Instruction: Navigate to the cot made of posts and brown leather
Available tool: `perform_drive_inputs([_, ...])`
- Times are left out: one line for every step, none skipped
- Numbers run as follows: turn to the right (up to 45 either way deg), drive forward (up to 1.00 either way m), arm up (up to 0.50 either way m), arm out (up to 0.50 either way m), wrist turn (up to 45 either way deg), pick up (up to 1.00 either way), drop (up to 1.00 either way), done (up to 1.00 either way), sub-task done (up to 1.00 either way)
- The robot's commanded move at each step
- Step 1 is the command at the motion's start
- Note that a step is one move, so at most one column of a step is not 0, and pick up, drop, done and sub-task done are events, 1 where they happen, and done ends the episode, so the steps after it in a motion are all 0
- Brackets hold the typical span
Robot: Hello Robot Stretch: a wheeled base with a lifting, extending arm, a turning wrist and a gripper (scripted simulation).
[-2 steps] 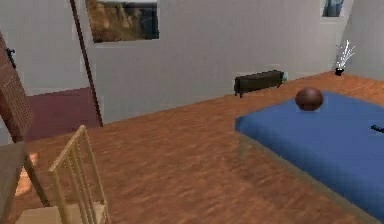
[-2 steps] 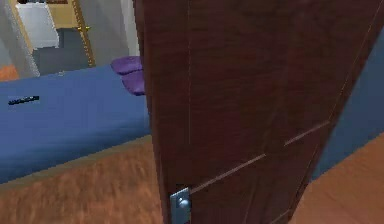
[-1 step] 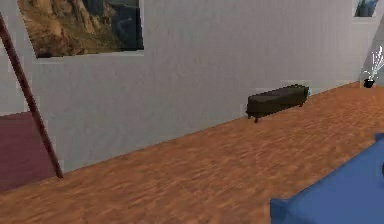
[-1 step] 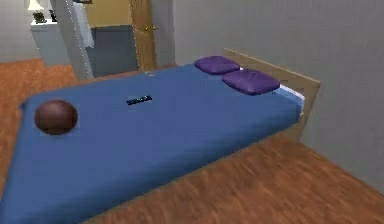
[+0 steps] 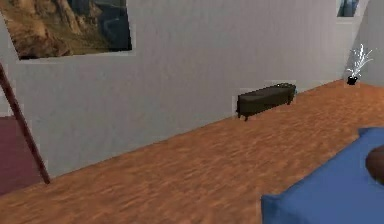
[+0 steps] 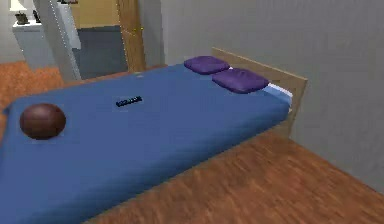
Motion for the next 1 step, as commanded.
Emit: perform_drive_inputs([-36.0,0.00,0.00,0.00,0.0,0.00,0.00,0.00,0.00])
